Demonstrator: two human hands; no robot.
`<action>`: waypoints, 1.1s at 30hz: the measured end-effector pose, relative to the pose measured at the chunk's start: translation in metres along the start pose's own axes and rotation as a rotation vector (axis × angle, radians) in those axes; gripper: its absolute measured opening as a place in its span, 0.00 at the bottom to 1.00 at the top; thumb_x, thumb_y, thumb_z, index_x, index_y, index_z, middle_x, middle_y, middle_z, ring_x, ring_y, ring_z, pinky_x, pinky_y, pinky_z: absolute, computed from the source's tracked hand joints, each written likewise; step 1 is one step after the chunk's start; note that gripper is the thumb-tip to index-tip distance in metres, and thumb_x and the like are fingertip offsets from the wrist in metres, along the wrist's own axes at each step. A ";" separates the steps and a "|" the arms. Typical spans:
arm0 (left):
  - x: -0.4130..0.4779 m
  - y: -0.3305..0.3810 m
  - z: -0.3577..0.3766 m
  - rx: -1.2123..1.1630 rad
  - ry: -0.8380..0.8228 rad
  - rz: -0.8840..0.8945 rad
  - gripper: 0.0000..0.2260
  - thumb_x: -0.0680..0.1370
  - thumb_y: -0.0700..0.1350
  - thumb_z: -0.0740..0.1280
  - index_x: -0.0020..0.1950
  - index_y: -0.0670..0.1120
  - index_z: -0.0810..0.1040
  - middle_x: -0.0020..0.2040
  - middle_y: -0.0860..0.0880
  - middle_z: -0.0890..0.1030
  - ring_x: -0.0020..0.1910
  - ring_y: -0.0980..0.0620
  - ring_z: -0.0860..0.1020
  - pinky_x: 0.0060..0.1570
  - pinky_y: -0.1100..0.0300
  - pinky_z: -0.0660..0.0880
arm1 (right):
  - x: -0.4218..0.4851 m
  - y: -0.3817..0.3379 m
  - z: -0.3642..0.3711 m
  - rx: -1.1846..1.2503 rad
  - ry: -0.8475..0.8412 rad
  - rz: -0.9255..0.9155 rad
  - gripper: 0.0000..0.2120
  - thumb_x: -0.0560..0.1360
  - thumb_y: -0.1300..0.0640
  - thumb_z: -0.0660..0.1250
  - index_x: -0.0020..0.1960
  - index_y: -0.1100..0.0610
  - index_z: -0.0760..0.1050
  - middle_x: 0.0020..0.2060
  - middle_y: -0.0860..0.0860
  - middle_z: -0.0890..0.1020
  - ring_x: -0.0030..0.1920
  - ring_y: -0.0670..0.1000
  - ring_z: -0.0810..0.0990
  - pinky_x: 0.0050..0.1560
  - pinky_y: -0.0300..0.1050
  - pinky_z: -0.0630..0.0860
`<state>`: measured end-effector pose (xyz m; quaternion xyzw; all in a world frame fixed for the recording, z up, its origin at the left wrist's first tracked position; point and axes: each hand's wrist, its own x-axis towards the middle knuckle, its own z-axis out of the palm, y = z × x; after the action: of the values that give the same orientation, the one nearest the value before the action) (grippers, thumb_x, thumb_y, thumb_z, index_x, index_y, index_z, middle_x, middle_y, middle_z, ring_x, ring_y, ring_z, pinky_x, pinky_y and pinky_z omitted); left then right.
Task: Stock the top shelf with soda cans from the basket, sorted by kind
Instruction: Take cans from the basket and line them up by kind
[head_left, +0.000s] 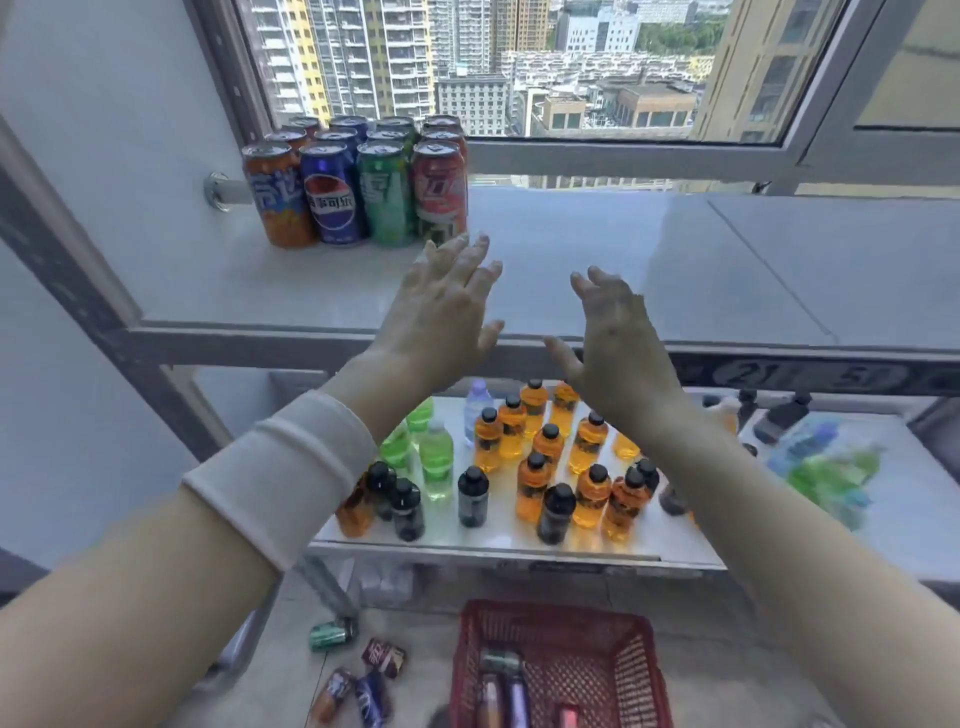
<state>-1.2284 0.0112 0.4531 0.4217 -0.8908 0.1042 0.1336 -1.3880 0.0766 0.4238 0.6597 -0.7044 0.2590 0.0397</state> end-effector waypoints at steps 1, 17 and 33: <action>-0.010 0.011 0.001 -0.003 -0.012 0.008 0.27 0.79 0.52 0.59 0.75 0.44 0.57 0.77 0.45 0.53 0.76 0.48 0.50 0.73 0.51 0.46 | -0.015 0.002 -0.004 -0.017 -0.002 -0.006 0.30 0.77 0.51 0.63 0.73 0.62 0.57 0.72 0.60 0.61 0.74 0.59 0.56 0.73 0.56 0.54; -0.142 0.089 0.024 -0.121 -0.111 0.083 0.27 0.79 0.54 0.57 0.75 0.44 0.57 0.77 0.45 0.55 0.76 0.47 0.49 0.74 0.50 0.44 | -0.179 -0.001 0.003 -0.240 0.011 -0.017 0.28 0.72 0.55 0.68 0.68 0.66 0.67 0.65 0.65 0.71 0.69 0.66 0.65 0.69 0.65 0.61; -0.234 0.151 0.123 -0.241 -0.380 0.022 0.27 0.79 0.52 0.58 0.75 0.44 0.56 0.77 0.46 0.55 0.76 0.48 0.50 0.74 0.52 0.43 | -0.311 0.061 0.064 -0.147 -0.250 0.197 0.27 0.72 0.57 0.69 0.67 0.66 0.68 0.66 0.64 0.70 0.70 0.66 0.63 0.70 0.63 0.56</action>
<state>-1.2226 0.2380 0.2500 0.4049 -0.9105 -0.0829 0.0117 -1.3880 0.3325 0.2259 0.6099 -0.7821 0.1254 -0.0259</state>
